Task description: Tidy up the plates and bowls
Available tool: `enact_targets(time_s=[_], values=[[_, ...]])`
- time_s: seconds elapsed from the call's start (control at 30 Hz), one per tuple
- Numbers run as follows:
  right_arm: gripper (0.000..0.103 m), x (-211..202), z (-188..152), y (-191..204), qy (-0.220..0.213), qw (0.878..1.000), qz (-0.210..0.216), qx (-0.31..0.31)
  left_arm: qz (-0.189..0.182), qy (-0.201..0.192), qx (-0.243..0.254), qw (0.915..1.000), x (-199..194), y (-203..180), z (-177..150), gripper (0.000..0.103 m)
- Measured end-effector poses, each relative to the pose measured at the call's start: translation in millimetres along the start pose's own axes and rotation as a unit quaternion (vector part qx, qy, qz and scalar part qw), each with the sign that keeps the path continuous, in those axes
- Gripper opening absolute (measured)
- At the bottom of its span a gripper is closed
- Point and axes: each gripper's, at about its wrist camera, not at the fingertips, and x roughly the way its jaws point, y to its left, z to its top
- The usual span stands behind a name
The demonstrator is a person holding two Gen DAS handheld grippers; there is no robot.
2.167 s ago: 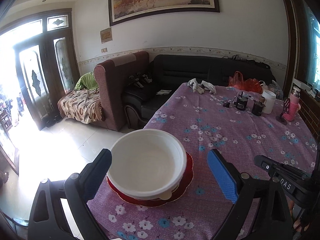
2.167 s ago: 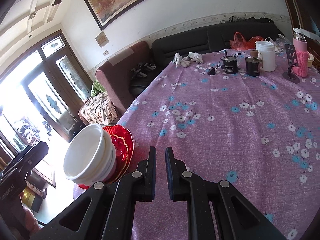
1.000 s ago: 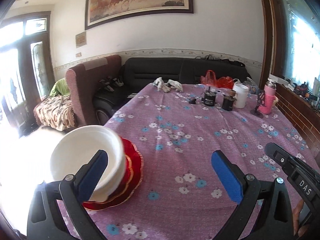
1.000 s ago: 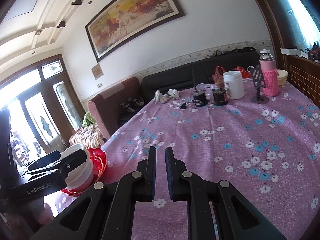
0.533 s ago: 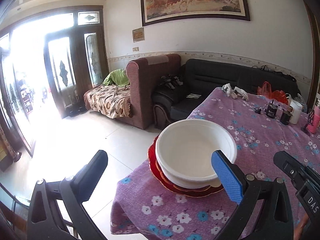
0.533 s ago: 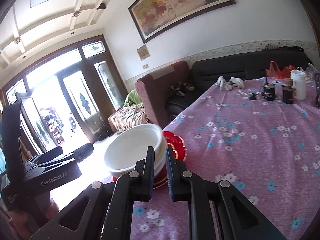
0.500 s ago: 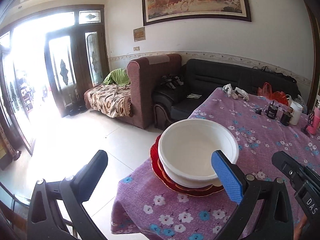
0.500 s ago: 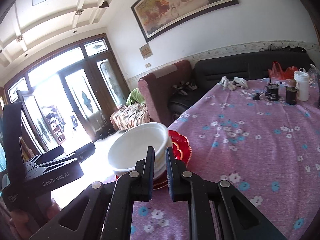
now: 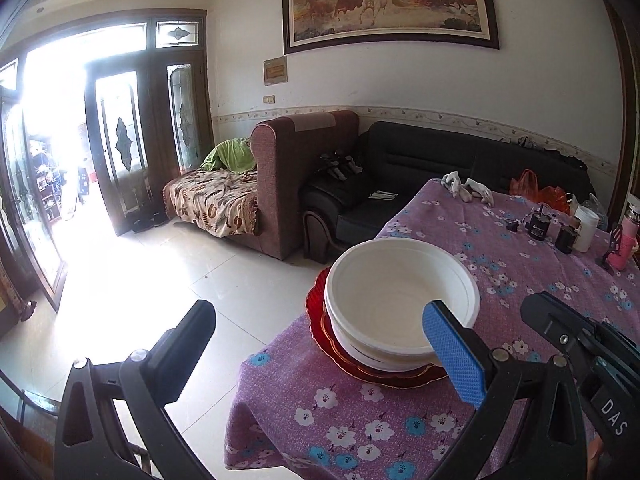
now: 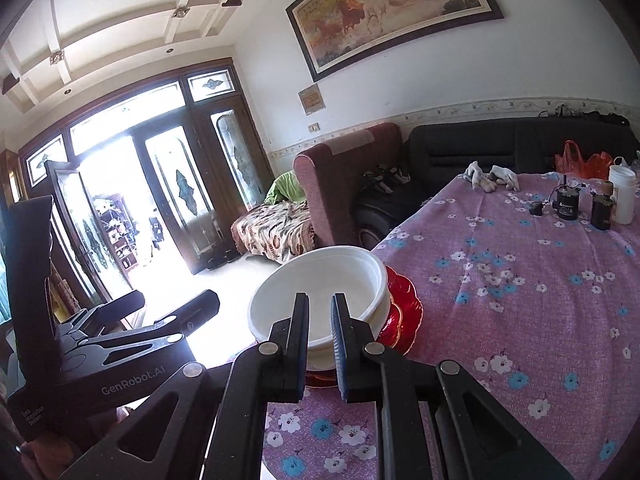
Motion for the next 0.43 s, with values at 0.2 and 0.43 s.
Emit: enact_targets(time_s=[0.2,0.43], values=[[0.013,3.6,-1.0,-0.1,0.003,1.0,0.001,0.001,-0.004,0.003,0.003,1.0,1.2,-1.1,-0.2,0.103],[0.013,4.5,-0.2,-1.6,0.002,1.0,0.0,0.002,-0.002,0.0,0.007,1.0,1.3,-1.1,-1.5,0.103]])
